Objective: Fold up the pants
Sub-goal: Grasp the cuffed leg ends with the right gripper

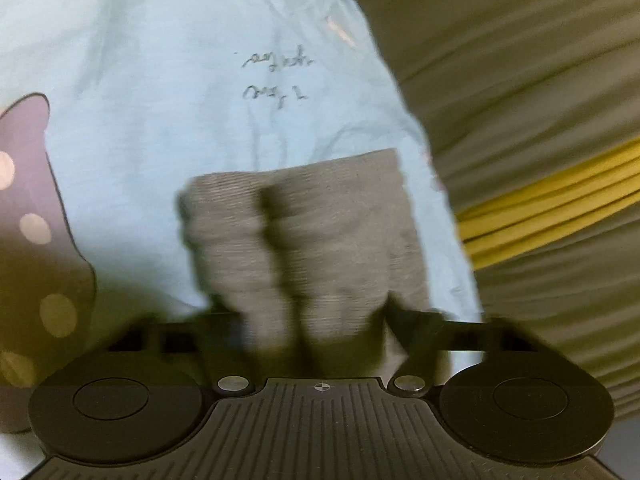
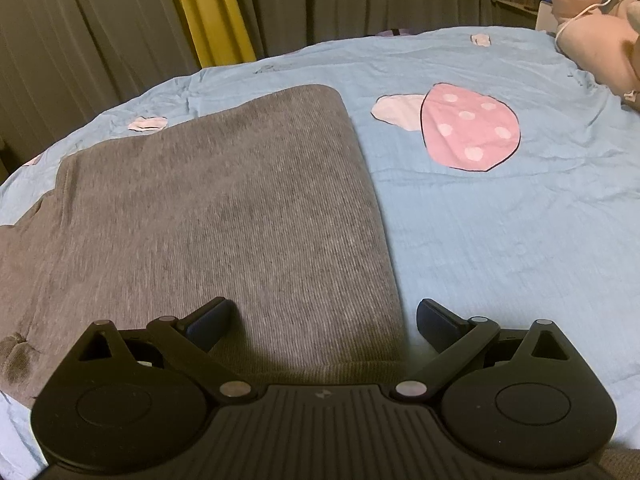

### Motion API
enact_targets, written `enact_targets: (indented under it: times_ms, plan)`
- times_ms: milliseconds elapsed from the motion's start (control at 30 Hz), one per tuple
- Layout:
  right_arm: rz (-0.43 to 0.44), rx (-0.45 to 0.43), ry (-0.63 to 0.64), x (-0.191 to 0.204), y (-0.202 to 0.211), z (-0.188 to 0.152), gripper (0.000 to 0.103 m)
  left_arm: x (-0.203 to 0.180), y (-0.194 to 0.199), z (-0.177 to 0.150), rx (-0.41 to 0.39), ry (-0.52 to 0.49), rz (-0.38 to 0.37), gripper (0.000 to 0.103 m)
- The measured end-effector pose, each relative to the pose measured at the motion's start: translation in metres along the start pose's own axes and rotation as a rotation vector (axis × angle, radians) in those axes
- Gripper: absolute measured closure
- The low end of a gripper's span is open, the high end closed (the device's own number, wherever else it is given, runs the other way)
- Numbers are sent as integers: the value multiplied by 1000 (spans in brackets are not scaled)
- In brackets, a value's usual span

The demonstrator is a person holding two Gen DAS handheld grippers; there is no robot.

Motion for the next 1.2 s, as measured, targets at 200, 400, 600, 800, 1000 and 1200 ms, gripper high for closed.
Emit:
enact_targets:
  times_ms: [200, 400, 600, 800, 1000, 1200]
  plan:
    - [24, -6, -17, 0, 5, 3, 4, -26, 29, 3, -58, -133, 28, 78]
    - [87, -99, -51, -2, 24, 14, 4, -151, 76, -15, -169, -606, -46, 81]
    - [124, -175, -155, -18, 40, 30, 4, -299, 102, -125, -176, -1017, -257, 80]
    - [183, -198, -221, -28, 51, 35, 4, -343, 57, -294, 110, -1271, -352, 25]
    - [288, -169, -217, -22, 57, 32, 4, -282, 34, -318, 318, -1202, -225, 21]
    - [436, -42, -225, 4, 51, 30, 4, -221, 67, -206, 114, -835, -52, 5]
Point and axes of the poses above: each gripper's, at about its wrist camera, not at the fingertips, and y roughly against the way its jaws point, x to its left, z to its top, the point moved 8 cm from there along -y, roughly the way its jaws point, and after that the axes turned 14 degrees about -y, right-handed, at the moved point
